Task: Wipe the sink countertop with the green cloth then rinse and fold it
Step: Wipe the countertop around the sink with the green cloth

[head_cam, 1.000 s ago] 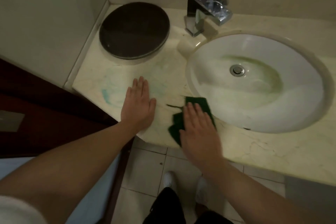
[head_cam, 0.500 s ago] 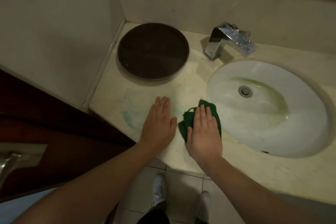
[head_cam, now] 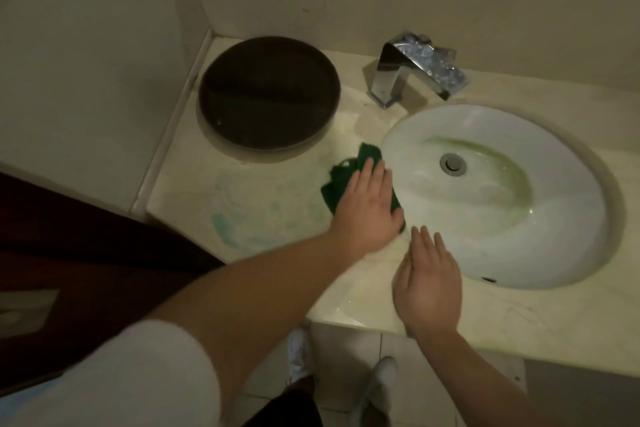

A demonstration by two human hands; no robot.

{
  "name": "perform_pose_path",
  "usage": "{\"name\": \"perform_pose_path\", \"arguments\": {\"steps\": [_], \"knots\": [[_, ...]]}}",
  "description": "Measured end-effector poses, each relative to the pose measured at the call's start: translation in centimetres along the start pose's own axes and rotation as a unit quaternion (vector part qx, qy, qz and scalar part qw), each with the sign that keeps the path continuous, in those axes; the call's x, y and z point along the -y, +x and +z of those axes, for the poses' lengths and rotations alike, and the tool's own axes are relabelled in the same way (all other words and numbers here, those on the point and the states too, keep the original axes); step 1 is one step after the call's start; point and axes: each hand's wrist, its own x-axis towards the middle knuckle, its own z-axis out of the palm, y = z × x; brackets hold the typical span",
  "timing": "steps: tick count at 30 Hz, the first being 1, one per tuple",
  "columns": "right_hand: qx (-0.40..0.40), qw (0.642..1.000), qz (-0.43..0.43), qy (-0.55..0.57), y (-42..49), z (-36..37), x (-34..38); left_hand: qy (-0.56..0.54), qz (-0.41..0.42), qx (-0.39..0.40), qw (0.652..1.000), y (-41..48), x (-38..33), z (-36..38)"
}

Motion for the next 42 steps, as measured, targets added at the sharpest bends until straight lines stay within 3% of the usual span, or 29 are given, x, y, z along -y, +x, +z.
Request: {"name": "perform_pose_path", "arguments": {"steps": [5, 8, 17, 24, 28, 31, 33, 42], "knots": [[0.013, 1.0, -0.01, 0.01, 0.3, -0.4, -0.2, 0.025, -0.021, 0.0, 0.999, 4.0, 2.3, -1.5], [0.006, 1.0, -0.014, 0.004, 0.3, -0.5, -0.3, 0.034, -0.08, -0.018, 0.996, 3.4, 3.8, -1.5], [-0.021, 0.999, -0.035, 0.017, 0.1, -0.6, -0.5, 0.034, -0.114, -0.046, 0.992, -4.0, 7.4, -1.2], [-0.006, 0.999, -0.037, 0.036, 0.4, -0.8, -0.8, 0.018, -0.145, -0.03, 0.989, -10.2, 3.8, 0.2], [0.026, 0.987, -0.08, 0.136, 0.3, -1.5, -4.0, -0.016, -0.086, -0.018, 0.996, -7.3, -3.1, 1.8], [-0.019, 0.998, -0.004, 0.063, -1.4, -2.7, -10.0, -0.024, -0.002, 0.013, 1.0, -7.0, -9.2, 3.4], [-0.03, 1.0, -0.002, 0.0, -3.5, -3.1, -12.9, -0.034, 0.037, 0.023, 0.999, -7.9, -11.5, 4.3], [0.028, 0.997, 0.036, -0.065, -5.9, -1.5, -7.4, -0.012, 0.157, 0.05, 0.986, -11.4, -7.6, 4.4]]}}
